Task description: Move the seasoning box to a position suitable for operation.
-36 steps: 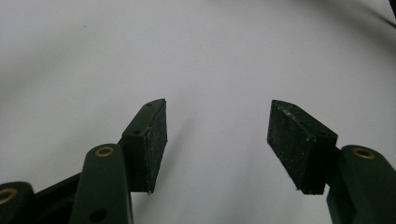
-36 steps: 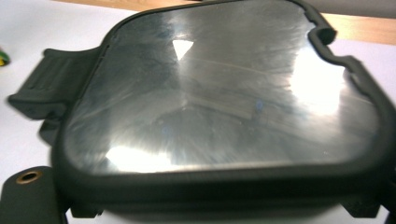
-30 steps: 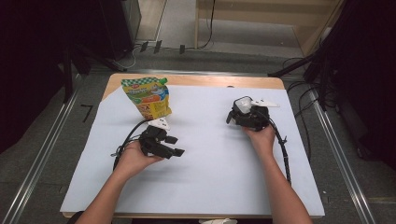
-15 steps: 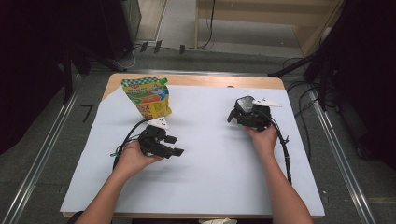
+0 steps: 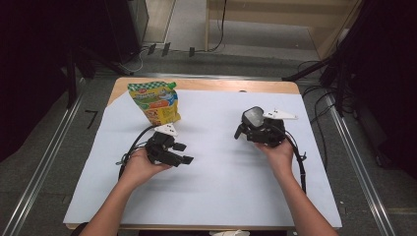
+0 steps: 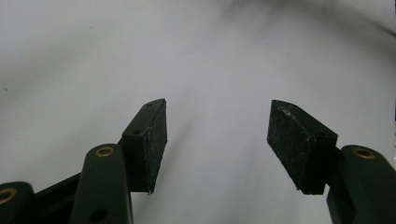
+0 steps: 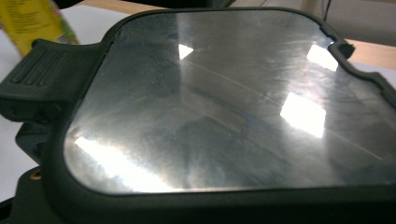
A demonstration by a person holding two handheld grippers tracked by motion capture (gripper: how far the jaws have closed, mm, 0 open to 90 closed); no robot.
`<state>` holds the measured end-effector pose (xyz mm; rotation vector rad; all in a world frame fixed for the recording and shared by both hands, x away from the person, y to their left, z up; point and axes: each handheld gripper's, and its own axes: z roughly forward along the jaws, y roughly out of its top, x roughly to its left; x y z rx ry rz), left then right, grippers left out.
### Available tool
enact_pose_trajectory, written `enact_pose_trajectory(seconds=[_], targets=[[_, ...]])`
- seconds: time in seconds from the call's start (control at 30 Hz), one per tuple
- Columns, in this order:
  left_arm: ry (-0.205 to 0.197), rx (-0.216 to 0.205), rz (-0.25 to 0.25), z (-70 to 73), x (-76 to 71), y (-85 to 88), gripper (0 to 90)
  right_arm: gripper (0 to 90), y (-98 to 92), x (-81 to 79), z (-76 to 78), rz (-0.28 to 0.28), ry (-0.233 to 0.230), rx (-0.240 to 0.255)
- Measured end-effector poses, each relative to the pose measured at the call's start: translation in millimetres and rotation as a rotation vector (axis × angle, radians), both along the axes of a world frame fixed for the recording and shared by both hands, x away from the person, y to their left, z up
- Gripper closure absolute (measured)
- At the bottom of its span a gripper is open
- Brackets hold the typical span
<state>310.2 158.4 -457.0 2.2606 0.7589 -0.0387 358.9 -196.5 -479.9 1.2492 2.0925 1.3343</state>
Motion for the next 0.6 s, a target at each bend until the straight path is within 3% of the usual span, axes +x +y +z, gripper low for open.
enact_pose_trajectory(seconds=[0.23,0.6], targets=[[-0.005,-0.004,0.002,1.4,-0.3,1.4,38.8,15.7,10.5,-20.4,1.0,0.057,0.010,-0.006],[-0.003,-0.008,0.010,1.8,0.6,3.4,38.9,15.7,39.0,-35.8,-5.4,0.148,0.036,-0.011]])
